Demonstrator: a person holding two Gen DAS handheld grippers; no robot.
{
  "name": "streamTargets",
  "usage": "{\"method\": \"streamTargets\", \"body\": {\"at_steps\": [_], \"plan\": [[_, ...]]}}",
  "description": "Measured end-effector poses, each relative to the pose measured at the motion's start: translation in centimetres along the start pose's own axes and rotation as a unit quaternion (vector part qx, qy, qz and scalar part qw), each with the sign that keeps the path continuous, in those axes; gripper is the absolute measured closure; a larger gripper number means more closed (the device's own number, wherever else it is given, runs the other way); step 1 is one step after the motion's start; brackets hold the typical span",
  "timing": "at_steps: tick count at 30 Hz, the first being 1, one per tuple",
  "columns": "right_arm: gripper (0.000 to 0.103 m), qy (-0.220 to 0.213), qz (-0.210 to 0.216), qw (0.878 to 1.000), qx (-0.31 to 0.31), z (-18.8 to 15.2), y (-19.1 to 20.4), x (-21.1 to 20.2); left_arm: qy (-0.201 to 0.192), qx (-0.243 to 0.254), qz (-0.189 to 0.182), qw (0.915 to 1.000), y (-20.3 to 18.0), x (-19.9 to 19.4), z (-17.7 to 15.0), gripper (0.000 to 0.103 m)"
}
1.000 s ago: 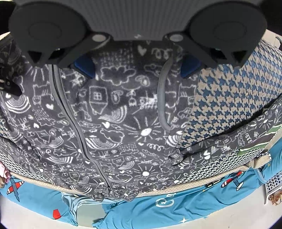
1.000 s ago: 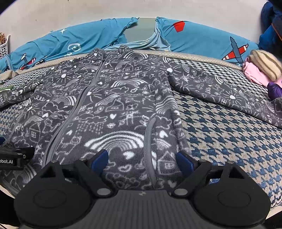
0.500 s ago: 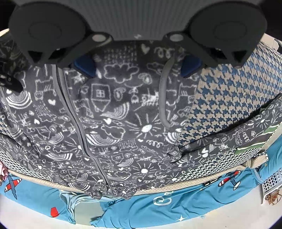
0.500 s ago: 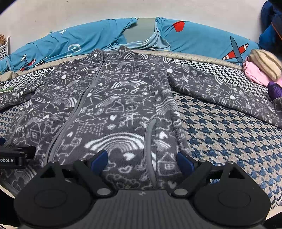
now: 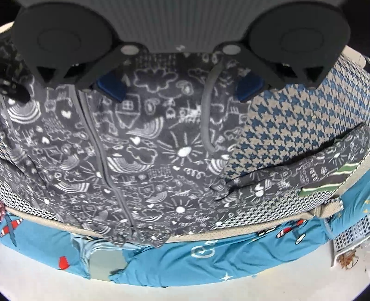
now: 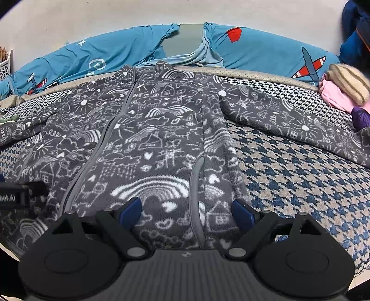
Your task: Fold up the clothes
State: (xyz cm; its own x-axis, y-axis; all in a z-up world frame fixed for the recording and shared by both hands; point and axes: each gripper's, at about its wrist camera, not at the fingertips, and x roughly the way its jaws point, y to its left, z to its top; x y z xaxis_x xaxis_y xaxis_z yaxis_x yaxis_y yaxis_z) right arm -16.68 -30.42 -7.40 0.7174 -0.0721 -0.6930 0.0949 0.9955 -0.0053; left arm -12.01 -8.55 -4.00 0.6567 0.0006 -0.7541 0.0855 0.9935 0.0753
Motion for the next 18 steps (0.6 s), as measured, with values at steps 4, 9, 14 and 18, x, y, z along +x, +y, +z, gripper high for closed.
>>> {"method": "streamTargets", "body": {"at_steps": [4, 9, 14, 18], "plan": [[0.018, -0.005, -0.003, 1.0, 0.007, -0.2, 0.0, -0.2, 0.005, -0.01, 0.002, 0.9999, 0.1, 0.7, 0.2, 0.0], [0.018, -0.01, 0.004, 1.0, 0.02, -0.6, -0.5, -1.2, 0.018, -0.008, -0.006, 0.9998, -0.3, 1.5, 0.0, 0.0], [0.017, -0.007, 0.01, 1.0, 0.02, -1.1, -0.7, -1.4, 0.014, -0.002, 0.003, 0.9999, -0.5, 1.6, -0.2, 0.0], [0.017, -0.01, 0.008, 1.0, 0.017, -1.2, -0.7, -1.3, 0.012, -0.002, 0.002, 0.9999, -0.5, 1.5, -0.3, 0.0]]}}
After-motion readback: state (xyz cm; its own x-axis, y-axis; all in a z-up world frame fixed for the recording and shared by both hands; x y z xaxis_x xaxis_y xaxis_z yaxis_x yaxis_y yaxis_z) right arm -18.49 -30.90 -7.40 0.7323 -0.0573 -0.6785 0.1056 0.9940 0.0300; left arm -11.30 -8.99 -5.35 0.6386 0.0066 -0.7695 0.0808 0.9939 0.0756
